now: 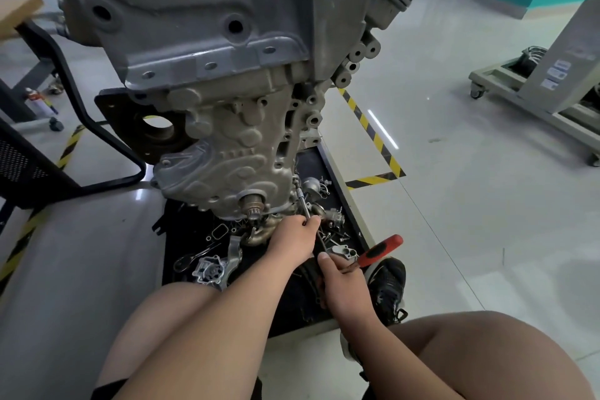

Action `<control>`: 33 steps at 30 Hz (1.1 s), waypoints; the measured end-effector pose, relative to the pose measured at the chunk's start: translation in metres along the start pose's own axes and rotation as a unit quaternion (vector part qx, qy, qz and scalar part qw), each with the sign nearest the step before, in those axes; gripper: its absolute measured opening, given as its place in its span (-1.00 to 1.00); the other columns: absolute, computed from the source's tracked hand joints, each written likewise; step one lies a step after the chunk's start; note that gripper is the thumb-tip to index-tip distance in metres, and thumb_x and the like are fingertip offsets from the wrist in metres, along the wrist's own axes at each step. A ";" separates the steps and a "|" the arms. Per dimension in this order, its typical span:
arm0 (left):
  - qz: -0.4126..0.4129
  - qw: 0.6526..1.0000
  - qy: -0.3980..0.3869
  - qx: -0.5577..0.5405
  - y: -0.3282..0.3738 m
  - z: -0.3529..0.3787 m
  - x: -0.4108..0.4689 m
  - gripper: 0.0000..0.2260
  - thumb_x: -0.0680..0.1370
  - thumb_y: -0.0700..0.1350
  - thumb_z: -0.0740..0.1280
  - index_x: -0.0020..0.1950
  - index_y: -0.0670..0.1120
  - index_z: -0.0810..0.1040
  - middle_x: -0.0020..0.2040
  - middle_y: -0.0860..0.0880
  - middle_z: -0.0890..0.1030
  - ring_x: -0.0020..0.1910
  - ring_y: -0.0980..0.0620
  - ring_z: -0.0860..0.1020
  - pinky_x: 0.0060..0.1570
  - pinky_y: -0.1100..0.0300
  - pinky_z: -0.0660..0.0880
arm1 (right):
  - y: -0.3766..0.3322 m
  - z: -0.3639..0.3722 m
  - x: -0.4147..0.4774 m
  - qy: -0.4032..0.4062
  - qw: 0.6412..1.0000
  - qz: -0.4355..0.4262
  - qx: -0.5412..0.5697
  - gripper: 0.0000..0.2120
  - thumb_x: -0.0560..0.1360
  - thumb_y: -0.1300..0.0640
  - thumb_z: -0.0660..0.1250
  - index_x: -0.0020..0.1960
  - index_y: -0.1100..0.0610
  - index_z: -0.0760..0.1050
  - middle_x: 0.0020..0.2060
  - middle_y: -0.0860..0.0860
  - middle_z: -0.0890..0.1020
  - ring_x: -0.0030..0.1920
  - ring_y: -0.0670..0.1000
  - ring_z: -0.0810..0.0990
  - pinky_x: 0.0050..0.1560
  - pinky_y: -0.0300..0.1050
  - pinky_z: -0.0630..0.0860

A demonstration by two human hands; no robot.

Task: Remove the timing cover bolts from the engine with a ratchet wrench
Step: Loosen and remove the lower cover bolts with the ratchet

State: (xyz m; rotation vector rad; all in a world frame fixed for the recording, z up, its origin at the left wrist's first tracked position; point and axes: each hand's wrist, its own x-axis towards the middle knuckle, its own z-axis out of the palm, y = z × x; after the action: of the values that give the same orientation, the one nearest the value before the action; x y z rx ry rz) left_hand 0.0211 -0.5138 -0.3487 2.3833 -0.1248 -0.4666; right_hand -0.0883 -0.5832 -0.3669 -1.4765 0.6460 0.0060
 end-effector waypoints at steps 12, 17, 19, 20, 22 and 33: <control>-0.104 0.966 -0.115 -0.206 -0.007 0.002 -0.010 -0.73 0.52 0.12 0.34 -0.19 -0.06 0.53 -0.55 0.03 0.54 -0.62 0.09 0.37 -0.59 0.36 0.17 | -0.002 0.004 0.003 -0.126 0.863 0.257 0.416 -0.30 0.54 -0.37 0.04 -0.26 0.15 0.68 -0.61 -0.02 0.26 -0.64 -0.07 0.17 -0.52 -0.26 0.34; -0.101 0.969 -0.115 -0.192 -0.015 0.003 -0.011 -0.72 0.55 0.12 0.32 -0.17 -0.09 0.53 -0.50 0.02 0.46 -0.63 0.10 0.30 -0.59 0.34 0.18 | 0.002 0.008 0.003 -0.089 0.899 0.257 0.343 -0.44 0.56 -0.33 0.10 -0.14 0.13 0.57 -0.56 -0.01 0.27 -0.60 -0.07 0.18 -0.51 -0.24 0.32; -0.093 0.974 -0.096 -0.181 -0.016 0.005 -0.010 -0.74 0.54 0.12 0.33 -0.16 -0.07 0.51 -0.49 0.04 0.41 -0.60 0.09 0.30 -0.57 0.34 0.20 | 0.005 0.008 0.002 -0.062 0.929 0.226 0.288 -0.53 0.58 -0.25 0.15 -0.14 0.13 0.53 -0.53 0.00 0.30 -0.57 -0.06 0.20 -0.47 -0.21 0.34; -0.090 0.976 -0.087 -0.178 -0.017 0.006 -0.009 -0.74 0.54 0.11 0.34 -0.19 -0.05 0.49 -0.52 0.07 0.40 -0.60 0.11 0.32 -0.57 0.35 0.21 | 0.006 0.007 0.001 -0.045 0.946 0.203 0.249 -0.57 0.59 -0.21 0.17 -0.17 0.13 0.50 -0.53 0.01 0.32 -0.57 -0.05 0.23 -0.46 -0.20 0.36; -0.087 0.978 -0.072 -0.173 -0.016 0.008 -0.008 -0.73 0.53 0.11 0.36 -0.27 -0.01 0.47 -0.56 0.10 0.41 -0.57 0.13 0.36 -0.55 0.33 0.23 | 0.008 0.006 0.000 -0.008 0.980 0.137 0.144 -0.66 0.59 -0.12 0.23 -0.16 0.15 0.49 -0.53 -0.02 0.38 -0.56 -0.05 0.32 -0.45 -0.19 0.41; -0.086 0.981 -0.038 -0.172 -0.015 0.012 -0.009 -0.68 0.48 0.10 0.40 -0.36 -0.05 0.46 -0.55 0.11 0.41 -0.52 0.10 0.37 -0.52 0.28 0.23 | 0.017 0.009 -0.023 0.065 0.985 -0.050 -0.153 -0.93 0.59 0.00 0.25 0.01 -0.05 0.37 -0.27 -0.14 0.55 -0.30 -0.19 0.52 -0.32 -0.28 0.40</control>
State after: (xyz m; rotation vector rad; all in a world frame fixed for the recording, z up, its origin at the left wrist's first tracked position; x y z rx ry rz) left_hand 0.0076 -0.5080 -0.3636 2.0444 0.1202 -0.6080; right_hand -0.1099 -0.5639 -0.3732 -1.8172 0.6986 -0.0713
